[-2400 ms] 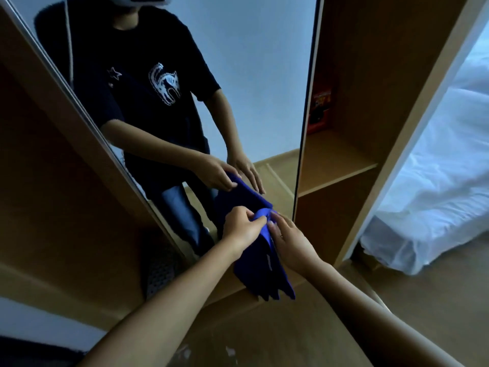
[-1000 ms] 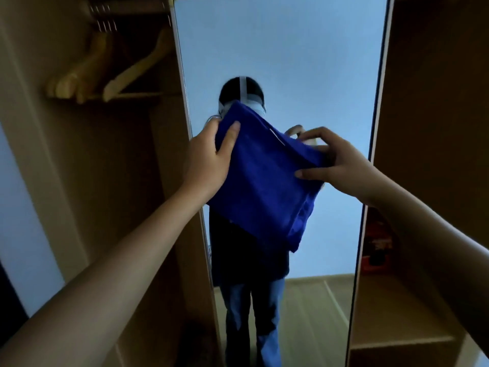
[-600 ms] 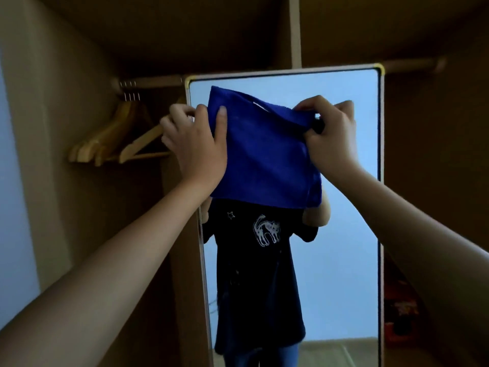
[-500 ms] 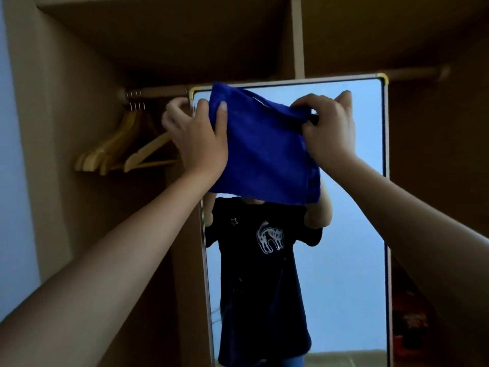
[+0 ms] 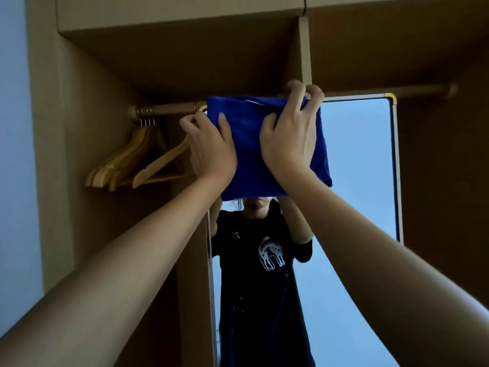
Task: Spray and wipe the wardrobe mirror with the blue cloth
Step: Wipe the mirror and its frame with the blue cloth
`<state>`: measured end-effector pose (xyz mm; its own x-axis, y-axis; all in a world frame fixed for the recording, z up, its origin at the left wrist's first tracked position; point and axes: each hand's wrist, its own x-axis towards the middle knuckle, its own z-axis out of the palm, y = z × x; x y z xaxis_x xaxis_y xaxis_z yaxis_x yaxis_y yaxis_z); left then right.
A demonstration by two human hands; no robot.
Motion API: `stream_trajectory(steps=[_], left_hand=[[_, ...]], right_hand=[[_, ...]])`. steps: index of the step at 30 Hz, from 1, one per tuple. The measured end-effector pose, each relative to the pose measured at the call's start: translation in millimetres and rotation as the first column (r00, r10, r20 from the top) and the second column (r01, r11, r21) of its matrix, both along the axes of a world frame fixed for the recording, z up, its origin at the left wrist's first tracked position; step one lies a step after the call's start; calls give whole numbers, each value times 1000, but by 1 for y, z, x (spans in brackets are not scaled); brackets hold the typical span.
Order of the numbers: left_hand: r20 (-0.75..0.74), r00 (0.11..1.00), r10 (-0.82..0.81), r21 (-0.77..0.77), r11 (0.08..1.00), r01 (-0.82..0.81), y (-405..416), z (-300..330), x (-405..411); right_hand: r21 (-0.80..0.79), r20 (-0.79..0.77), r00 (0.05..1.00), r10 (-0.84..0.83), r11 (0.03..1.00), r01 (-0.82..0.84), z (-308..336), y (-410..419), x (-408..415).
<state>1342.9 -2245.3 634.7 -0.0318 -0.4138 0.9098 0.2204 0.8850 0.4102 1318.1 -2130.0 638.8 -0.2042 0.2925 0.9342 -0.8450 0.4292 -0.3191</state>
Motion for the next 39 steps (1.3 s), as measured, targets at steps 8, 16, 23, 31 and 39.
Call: stream_trajectory(steps=[8,16,23,31,39], left_hand=[[-50,998,-31,-75,997,27,-2,-3,6],[-42,999,29,-210,977,-38,-7,-11,6],[26,995,93,-342,936,-78,-2,-29,6],[76,938,339,-558,794,-242,7,-43,-6],[74,939,335,-601,766,-226,31,-43,-17]], right_hand=[[305,-361,922,-139,917,257,-25,4,-18],[524,-245,900,-361,732,436,-34,6,-25],[500,-244,893,-377,740,449,-35,4,-30],[482,-236,878,-416,735,477,-40,12,-36],[484,-210,880,-427,736,473,-40,37,-44]])
